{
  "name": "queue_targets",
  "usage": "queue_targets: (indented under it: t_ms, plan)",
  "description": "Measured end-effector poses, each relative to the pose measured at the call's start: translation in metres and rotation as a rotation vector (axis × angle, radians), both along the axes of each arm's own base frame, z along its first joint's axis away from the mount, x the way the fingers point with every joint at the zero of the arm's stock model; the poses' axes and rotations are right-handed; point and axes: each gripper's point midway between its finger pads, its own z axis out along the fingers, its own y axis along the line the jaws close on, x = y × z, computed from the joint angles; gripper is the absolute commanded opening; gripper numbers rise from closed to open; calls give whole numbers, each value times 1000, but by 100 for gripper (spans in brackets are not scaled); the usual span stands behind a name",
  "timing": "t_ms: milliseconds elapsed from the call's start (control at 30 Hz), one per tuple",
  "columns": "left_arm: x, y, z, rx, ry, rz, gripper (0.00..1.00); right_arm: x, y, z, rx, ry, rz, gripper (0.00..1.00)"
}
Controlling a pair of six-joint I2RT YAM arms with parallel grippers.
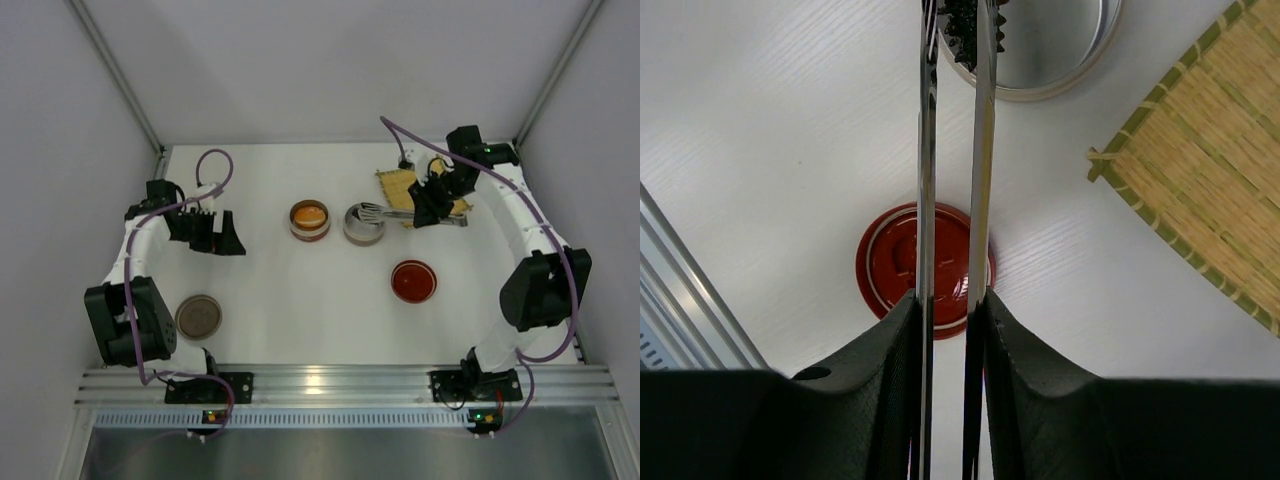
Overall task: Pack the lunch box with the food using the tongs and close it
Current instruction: Place the fake food in the packing box.
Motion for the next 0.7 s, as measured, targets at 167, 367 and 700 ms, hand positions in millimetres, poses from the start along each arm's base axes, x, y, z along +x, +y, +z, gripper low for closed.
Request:
queue_targets:
  t_ms: [167,367,700]
  plan:
    - [-2,-1,2,-2,-1,4,98,-2,6,-5,-4,20,-5,16]
    - [-2,-1,4,-2,-10,3,98,9,6,-16,-23,21,-21,17]
    - [-6,-2,-2,-4,8,4,98,19,3,-47,-54,61,-41,26]
